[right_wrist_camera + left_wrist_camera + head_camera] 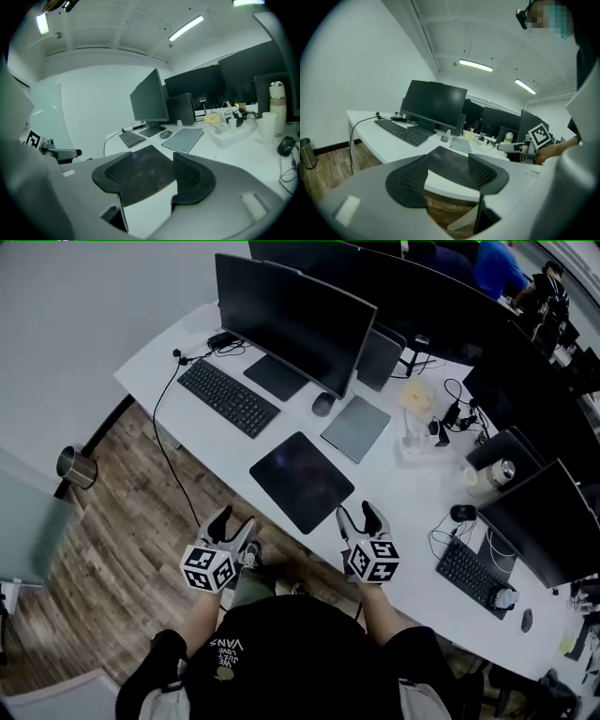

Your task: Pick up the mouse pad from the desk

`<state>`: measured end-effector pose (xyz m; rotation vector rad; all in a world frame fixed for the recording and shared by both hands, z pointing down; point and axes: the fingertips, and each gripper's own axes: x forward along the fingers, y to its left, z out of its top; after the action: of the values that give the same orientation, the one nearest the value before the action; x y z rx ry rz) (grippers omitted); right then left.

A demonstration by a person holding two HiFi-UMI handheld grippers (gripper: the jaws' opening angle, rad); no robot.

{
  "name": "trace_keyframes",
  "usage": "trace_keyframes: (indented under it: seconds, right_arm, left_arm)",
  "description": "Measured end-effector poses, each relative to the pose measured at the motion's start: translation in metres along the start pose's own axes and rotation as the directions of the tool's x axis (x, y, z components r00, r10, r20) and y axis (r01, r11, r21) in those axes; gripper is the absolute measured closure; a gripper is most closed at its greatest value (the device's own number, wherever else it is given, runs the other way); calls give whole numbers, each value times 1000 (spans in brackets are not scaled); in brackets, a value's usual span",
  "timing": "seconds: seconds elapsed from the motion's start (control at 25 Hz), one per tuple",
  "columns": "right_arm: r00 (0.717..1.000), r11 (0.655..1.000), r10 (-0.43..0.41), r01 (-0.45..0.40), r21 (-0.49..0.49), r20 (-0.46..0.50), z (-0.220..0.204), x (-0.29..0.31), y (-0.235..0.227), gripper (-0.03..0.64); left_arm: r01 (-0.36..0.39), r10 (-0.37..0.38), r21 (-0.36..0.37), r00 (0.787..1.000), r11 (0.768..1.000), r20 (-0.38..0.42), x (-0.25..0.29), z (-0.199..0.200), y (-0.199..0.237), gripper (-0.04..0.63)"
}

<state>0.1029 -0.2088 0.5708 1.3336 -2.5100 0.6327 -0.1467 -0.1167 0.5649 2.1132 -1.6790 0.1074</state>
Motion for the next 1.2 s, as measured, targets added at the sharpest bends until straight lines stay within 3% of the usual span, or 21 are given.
trace_keyframes:
  seconds: [0.32, 0.68, 0.92, 1.08, 1.2]
  right_arm:
    - [978, 978, -193, 199, 68, -78, -25, 51, -44, 354]
    - [924, 939, -323, 340, 50, -206, -51, 99, -76, 354]
    - [872, 921, -376, 388, -25, -312, -68, 115, -86, 360]
    - [872, 923, -372, 384, -26, -318, -69, 117, -80, 402]
    - [877, 930, -352, 367, -15, -326, -70, 120, -74, 471]
  left_arm:
    - [148, -135, 70, 978, 987, -161, 76, -1, 39, 351]
    - [262, -216, 105, 920, 959, -327, 126, -19, 74, 350]
    - [327, -249, 126, 873, 937, -419, 151, -28, 80, 339]
    - [328, -234, 127, 852, 936, -469, 161, -36, 83, 322]
    - [324, -228, 112, 834, 939, -502, 163, -43, 81, 308]
